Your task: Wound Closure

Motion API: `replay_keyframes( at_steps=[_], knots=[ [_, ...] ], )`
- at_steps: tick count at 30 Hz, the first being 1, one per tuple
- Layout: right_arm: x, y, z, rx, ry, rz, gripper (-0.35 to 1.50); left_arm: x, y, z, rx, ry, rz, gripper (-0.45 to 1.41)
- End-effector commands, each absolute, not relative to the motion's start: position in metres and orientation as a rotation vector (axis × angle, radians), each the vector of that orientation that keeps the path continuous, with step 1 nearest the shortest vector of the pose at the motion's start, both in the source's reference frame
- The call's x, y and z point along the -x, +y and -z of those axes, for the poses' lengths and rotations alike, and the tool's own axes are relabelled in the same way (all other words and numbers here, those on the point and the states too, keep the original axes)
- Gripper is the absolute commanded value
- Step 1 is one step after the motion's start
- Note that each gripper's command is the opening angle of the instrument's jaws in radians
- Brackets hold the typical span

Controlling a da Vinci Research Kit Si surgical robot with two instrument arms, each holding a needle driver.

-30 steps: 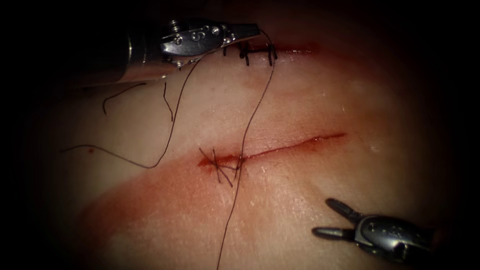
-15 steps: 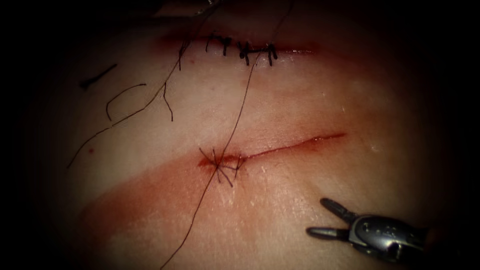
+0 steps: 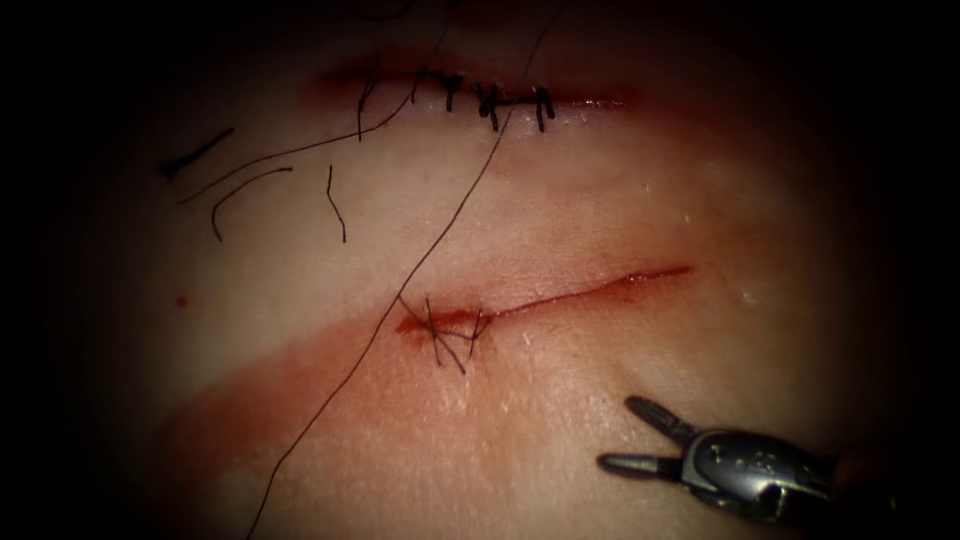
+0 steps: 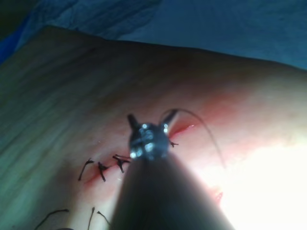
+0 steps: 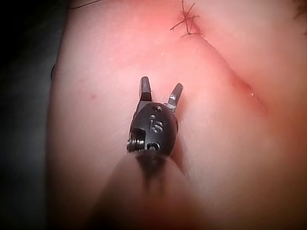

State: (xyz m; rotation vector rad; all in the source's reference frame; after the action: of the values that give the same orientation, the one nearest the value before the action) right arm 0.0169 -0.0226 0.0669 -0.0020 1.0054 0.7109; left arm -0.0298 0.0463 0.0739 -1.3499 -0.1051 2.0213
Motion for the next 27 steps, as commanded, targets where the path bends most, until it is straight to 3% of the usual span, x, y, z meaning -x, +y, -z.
replay_keyframes(
  at_steps=[1, 6, 8, 21, 27],
  knots=[
    [-0.0174, -0.024, -0.067, -0.005, 1.004, -0.71, 1.48, 0.0302, 0.046, -0.074, 1.338, -0.108, -2.012, 1.18],
    [-0.0174, -0.024, -0.067, -0.005, 1.003, -0.707, 1.48, 0.028, 0.043, -0.074, 1.351, -0.148, -2.003, 1.19],
    [-0.0176, -0.024, -0.067, -0.004, 1.003, -0.707, 1.48, 0.0239, 0.039, -0.073, 1.355, -0.224, -2.051, 1.19],
    [-0.0191, -0.024, -0.067, -0.02, 1.017, -0.7, 1.48, 0.0125, 0.019, -0.074, 1.236, -0.328, -2.211, 1.16],
    [-0.0193, -0.024, -0.067, -0.019, 1.017, -0.701, 1.48, 0.012, 0.008, -0.076, 1.151, -0.339, -2.235, 1.08]
  ],
)
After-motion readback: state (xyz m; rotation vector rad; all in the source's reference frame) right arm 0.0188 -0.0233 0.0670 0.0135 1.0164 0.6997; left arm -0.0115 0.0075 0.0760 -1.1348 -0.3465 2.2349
